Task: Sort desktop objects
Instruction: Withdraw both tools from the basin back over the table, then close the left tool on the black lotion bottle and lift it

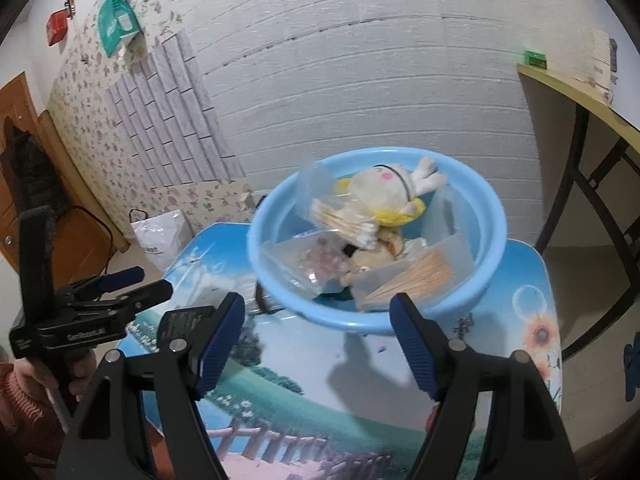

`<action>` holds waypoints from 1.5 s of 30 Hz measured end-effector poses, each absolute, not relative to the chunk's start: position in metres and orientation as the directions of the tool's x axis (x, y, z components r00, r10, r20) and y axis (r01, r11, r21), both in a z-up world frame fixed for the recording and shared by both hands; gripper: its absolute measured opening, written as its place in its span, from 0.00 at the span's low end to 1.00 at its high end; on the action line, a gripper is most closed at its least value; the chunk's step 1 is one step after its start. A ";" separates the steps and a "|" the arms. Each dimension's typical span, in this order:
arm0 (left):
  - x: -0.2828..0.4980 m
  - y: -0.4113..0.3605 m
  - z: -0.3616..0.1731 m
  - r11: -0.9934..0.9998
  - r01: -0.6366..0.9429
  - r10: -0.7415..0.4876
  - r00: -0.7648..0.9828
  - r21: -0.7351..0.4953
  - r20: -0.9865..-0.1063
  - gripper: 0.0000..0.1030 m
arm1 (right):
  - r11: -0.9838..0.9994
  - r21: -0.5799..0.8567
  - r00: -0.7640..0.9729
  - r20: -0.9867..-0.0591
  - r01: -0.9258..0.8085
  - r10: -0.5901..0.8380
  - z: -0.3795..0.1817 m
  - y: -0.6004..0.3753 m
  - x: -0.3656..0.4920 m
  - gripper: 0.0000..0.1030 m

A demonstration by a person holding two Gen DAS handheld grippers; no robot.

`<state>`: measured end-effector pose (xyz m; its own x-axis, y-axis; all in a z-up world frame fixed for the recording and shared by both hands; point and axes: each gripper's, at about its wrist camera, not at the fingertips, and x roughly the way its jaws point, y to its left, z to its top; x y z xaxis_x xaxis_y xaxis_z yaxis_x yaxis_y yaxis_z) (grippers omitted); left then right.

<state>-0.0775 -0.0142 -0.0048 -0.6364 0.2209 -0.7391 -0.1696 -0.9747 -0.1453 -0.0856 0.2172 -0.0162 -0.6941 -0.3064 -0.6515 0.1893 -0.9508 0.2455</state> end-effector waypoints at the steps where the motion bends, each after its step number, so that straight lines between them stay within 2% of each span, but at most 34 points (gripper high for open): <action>1: -0.076 -0.018 -0.007 -0.976 -0.161 0.217 -0.635 -0.147 -0.742 0.81 | -0.949 0.247 -0.692 -0.651 0.196 -0.312 -0.017 0.215 -0.084 0.73; 7: -0.071 -0.038 -0.014 -0.981 -0.122 0.194 -0.634 -0.151 -0.748 0.81 | -0.917 0.319 -0.658 -0.642 0.239 -0.394 -0.022 0.205 -0.082 0.73; 36: -0.065 -0.061 -0.018 -0.981 -0.097 0.189 -0.642 -0.166 -0.743 0.81 | -0.928 0.285 -0.628 -0.683 0.241 -0.373 -0.036 0.189 -0.077 0.75; 40: -0.061 -0.064 -0.029 -0.981 -0.114 0.196 -0.617 -0.159 -0.762 0.81 | -0.932 0.287 -0.613 -0.702 0.224 -0.363 -0.046 0.188 -0.076 0.84; 43: -0.057 -0.059 -0.041 -0.978 -0.171 0.197 -0.596 -0.116 -0.779 0.81 | -0.935 0.283 -0.596 -0.720 0.216 -0.356 -0.053 0.184 -0.078 0.84; 45: -0.056 -0.055 -0.049 -0.975 -0.203 0.193 -0.583 -0.088 -0.789 0.85 | -0.936 0.280 -0.587 -0.729 0.213 -0.351 -0.056 0.181 -0.079 0.84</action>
